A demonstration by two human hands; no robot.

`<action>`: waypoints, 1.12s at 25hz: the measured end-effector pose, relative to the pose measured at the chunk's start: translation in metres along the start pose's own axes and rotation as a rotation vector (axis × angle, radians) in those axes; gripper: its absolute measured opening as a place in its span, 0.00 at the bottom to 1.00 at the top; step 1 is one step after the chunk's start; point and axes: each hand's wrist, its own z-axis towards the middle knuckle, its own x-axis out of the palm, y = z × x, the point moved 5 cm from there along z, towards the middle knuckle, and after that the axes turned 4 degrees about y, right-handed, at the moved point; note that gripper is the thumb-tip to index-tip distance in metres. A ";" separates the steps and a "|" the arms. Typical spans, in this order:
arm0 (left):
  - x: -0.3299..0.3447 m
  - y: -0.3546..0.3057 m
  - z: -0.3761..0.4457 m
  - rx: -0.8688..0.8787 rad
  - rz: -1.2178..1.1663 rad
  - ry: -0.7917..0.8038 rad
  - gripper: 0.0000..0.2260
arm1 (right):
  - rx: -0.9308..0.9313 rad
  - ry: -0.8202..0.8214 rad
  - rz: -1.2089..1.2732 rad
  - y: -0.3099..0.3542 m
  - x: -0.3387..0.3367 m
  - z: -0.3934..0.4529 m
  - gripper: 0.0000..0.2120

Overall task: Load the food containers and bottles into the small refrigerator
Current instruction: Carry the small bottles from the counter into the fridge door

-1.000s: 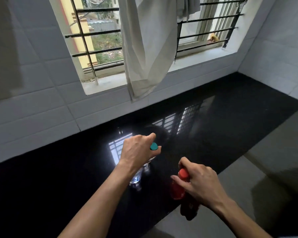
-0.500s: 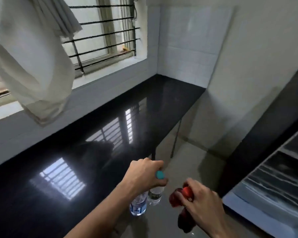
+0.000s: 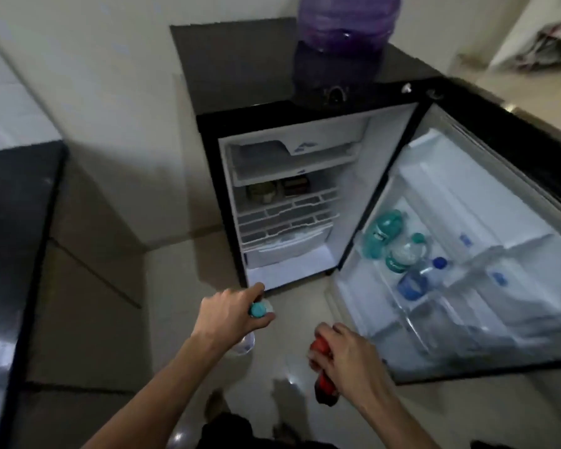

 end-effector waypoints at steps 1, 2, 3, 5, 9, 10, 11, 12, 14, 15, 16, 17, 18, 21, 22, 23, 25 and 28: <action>0.007 -0.010 0.023 0.048 -0.024 0.035 0.23 | 0.078 -0.001 0.007 -0.015 -0.001 0.001 0.16; 0.015 -0.019 0.045 0.090 -0.041 0.073 0.23 | 0.155 0.000 0.019 -0.030 0.001 0.004 0.15; 0.024 -0.029 0.071 0.149 -0.047 0.121 0.24 | 0.239 0.004 0.033 -0.045 0.004 0.009 0.13; 0.043 -0.043 0.110 0.246 -0.057 0.189 0.24 | 0.353 0.016 0.058 -0.064 0.007 0.017 0.11; 0.092 -0.067 0.185 0.464 0.020 0.323 0.24 | 0.550 -0.001 0.166 -0.107 0.024 0.049 0.09; 0.103 -0.072 0.197 0.511 0.046 0.341 0.25 | 0.586 0.005 0.184 -0.117 0.031 0.056 0.09; 0.118 -0.079 0.216 0.550 0.067 0.360 0.24 | 0.614 -0.005 0.198 -0.132 0.041 0.069 0.09; 0.133 -0.083 0.234 0.569 0.074 0.379 0.23 | 0.645 -0.019 0.208 -0.145 0.055 0.080 0.09; 0.168 -0.088 0.273 0.566 0.054 0.463 0.20 | 0.694 -0.034 0.210 -0.170 0.088 0.109 0.12; 0.187 -0.093 0.291 0.575 0.043 0.501 0.19 | 0.717 -0.053 0.211 -0.184 0.103 0.122 0.14; 0.209 -0.099 0.309 0.588 0.032 0.516 0.18 | 0.748 -0.084 0.198 -0.201 0.118 0.137 0.14; 0.229 -0.105 0.324 0.584 0.030 0.517 0.17 | 0.767 -0.121 0.192 -0.216 0.131 0.151 0.14; 0.253 -0.113 0.343 0.585 0.027 0.500 0.17 | 0.775 -0.141 0.192 -0.232 0.147 0.168 0.16; 0.296 -0.138 0.387 0.621 0.012 0.398 0.16 | 0.759 -0.237 0.258 -0.273 0.180 0.209 0.18; 0.304 -0.145 0.400 0.639 0.007 0.354 0.16 | 0.754 -0.279 0.266 -0.285 0.186 0.219 0.17; 0.315 -0.152 0.412 0.657 0.012 0.321 0.17 | 0.714 -0.276 0.229 -0.296 0.198 0.230 0.15; 0.332 -0.164 0.432 0.702 0.022 0.277 0.18 | 0.636 -0.339 0.356 -0.321 0.218 0.250 0.12; 0.346 -0.179 0.445 0.723 0.033 0.249 0.18 | 0.758 -0.493 0.562 -0.363 0.245 0.262 0.11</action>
